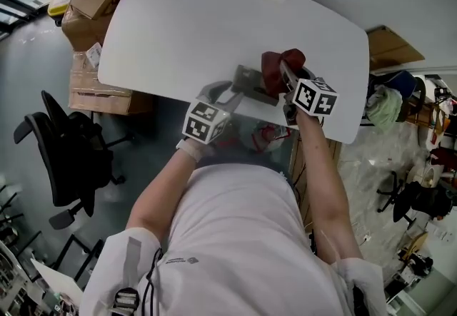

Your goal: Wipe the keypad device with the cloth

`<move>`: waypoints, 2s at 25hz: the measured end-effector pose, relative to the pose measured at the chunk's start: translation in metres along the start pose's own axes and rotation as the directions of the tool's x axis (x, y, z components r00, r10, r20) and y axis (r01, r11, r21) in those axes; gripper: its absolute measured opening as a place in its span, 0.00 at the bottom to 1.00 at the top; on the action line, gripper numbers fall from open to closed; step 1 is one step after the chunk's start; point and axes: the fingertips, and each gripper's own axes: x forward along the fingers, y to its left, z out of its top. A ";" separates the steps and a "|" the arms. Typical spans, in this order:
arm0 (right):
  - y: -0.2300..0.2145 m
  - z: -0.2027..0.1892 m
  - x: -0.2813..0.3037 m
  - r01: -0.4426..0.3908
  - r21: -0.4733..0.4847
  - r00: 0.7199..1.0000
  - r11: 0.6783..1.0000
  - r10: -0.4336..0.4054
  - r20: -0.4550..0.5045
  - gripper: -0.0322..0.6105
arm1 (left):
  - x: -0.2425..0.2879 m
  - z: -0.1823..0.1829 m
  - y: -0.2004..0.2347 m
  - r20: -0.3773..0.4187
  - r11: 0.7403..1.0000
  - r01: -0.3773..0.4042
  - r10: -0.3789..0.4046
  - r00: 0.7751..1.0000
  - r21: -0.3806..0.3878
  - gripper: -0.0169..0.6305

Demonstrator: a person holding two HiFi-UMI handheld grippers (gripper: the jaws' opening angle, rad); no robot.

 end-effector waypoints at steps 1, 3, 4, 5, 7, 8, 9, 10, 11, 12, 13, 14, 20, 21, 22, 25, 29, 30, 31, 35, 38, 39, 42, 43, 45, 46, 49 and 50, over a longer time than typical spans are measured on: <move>0.007 0.007 -0.014 -0.001 0.032 0.998 0.999 -0.001 0.057 0.17 | -0.005 0.011 -0.003 0.024 1.000 0.018 -0.018 1.000 0.007 0.27; 0.022 0.020 -0.040 -0.005 0.055 0.987 0.998 -0.004 0.161 0.17 | -0.016 0.034 -0.011 0.067 0.997 0.058 -0.061 0.996 0.043 0.21; 0.031 0.026 -0.054 -0.003 0.040 0.979 0.999 -0.005 0.202 0.17 | -0.021 0.045 -0.016 0.080 0.994 0.080 -0.086 0.993 0.072 0.14; 0.039 0.030 -0.068 0.004 0.016 0.972 1.000 -0.008 0.235 0.17 | -0.026 0.056 -0.021 0.090 0.989 0.102 -0.112 0.990 0.104 0.08; 0.055 0.038 -0.095 0.024 -0.027 0.956 0.999 -0.015 0.293 0.17 | -0.039 0.076 -0.031 0.119 0.978 0.135 -0.155 0.981 0.159 0.06; 0.063 0.042 -0.108 0.029 -0.037 0.947 0.999 -0.015 0.322 0.17 | -0.045 0.087 -0.036 0.138 0.972 0.146 -0.173 0.975 0.185 0.06; 0.069 0.046 -0.120 0.030 -0.039 0.936 0.999 -0.014 0.351 0.17 | -0.052 0.098 -0.040 0.157 0.965 0.152 -0.187 0.970 0.211 0.06; 0.075 0.049 -0.132 0.029 -0.038 0.926 0.999 -0.013 0.378 0.17 | -0.058 0.107 -0.046 0.172 0.958 0.155 -0.199 0.965 0.240 0.06; 0.079 0.051 -0.144 0.027 -0.035 0.916 0.999 -0.010 0.401 0.17 | -0.064 0.115 -0.052 0.182 0.951 0.155 -0.207 0.961 0.266 0.06; 0.084 0.052 -0.154 0.021 -0.034 0.908 0.999 -0.005 0.419 0.17 | -0.069 0.121 -0.059 0.189 0.946 0.153 -0.212 0.959 0.286 0.05; 0.089 0.052 -0.163 0.012 -0.038 0.902 0.999 0.006 0.432 0.17 | -0.074 0.124 -0.066 0.195 0.943 0.150 -0.214 0.957 0.297 0.05; 0.096 0.051 -0.172 0.002 -0.050 0.896 0.999 0.021 0.443 0.17 | -0.078 0.126 -0.073 0.201 0.942 0.149 -0.215 0.956 0.302 0.05; 0.122 0.033 -0.217 -0.047 -0.161 0.879 0.986 0.117 0.463 0.17 | -0.105 0.122 -0.122 0.278 0.958 0.107 -0.183 0.943 0.268 0.05; 0.124 0.030 -0.224 -0.057 -0.174 0.877 0.983 0.133 0.461 0.17 | -0.109 0.121 -0.131 0.291 0.960 0.096 -0.173 0.941 0.262 0.05; 0.126 0.027 -0.230 -0.066 -0.185 0.876 0.980 0.146 0.459 0.17 | -0.113 0.120 -0.138 0.299 0.961 0.085 -0.165 0.940 0.262 0.05; 0.130 0.020 -0.245 -0.094 -0.217 0.871 0.972 0.186 0.454 0.17 | -0.125 0.113 -0.156 0.318 0.963 0.048 -0.134 0.939 0.265 0.05; 0.132 0.017 -0.259 -0.132 -0.257 0.855 0.957 0.241 0.458 0.17 | -0.140 0.105 -0.171 0.351 0.967 -0.016 -0.077 0.933 0.253 0.05; 0.131 0.015 -0.262 -0.138 -0.262 0.853 0.955 0.249 0.458 0.17 | -0.143 0.103 -0.174 0.353 0.967 -0.033 -0.060 0.934 0.251 0.05; 0.131 0.012 -0.263 -0.145 -0.266 0.852 0.953 0.257 0.456 0.17 | -0.146 0.099 -0.177 0.355 0.969 -0.049 -0.043 0.934 0.244 0.05; 0.143 0.002 -0.266 -0.155 -0.295 0.856 0.943 0.277 0.437 0.17 | -0.161 0.086 -0.181 0.370 0.973 -0.089 0.003 0.929 0.215 0.05; 0.158 0.001 -0.266 -0.154 -0.323 0.850 0.934 0.292 0.438 0.17 | -0.169 0.082 -0.179 0.368 0.970 -0.099 0.010 0.930 0.224 0.05; 0.162 0.000 -0.264 -0.152 -0.328 0.849 0.933 0.293 0.440 0.17 | -0.171 0.081 -0.178 0.366 0.969 -0.098 0.009 0.931 0.226 0.05; 0.173 0.001 -0.259 -0.139 -0.311 0.850 0.940 0.274 0.449 0.17 | -0.182 0.081 -0.170 0.360 0.969 -0.088 -0.001 0.933 0.232 0.05; 0.177 0.001 -0.257 -0.136 -0.306 0.851 0.942 0.269 0.452 0.17 | -0.186 0.081 -0.166 0.362 0.968 -0.082 -0.008 0.932 0.235 0.05; 0.187 0.002 -0.255 -0.127 -0.311 0.851 0.942 0.265 0.454 0.17 | -0.193 0.082 -0.159 0.372 0.968 -0.072 -0.023 0.928 0.240 0.05; 0.191 0.002 -0.253 -0.120 -0.316 0.852 0.941 0.261 0.454 0.17 | -0.196 0.082 -0.155 0.372 0.968 -0.071 -0.024 0.928 0.239 0.05; 0.200 0.001 -0.249 -0.104 -0.314 0.857 0.944 0.245 0.453 0.17 | -0.204 0.083 -0.143 0.369 0.970 -0.081 -0.009 0.929 0.229 0.05; 0.203 0.000 -0.248 -0.098 -0.312 0.860 0.945 0.239 0.452 0.17 | -0.207 0.082 -0.139 0.371 0.971 -0.084 -0.006 0.929 0.226 0.05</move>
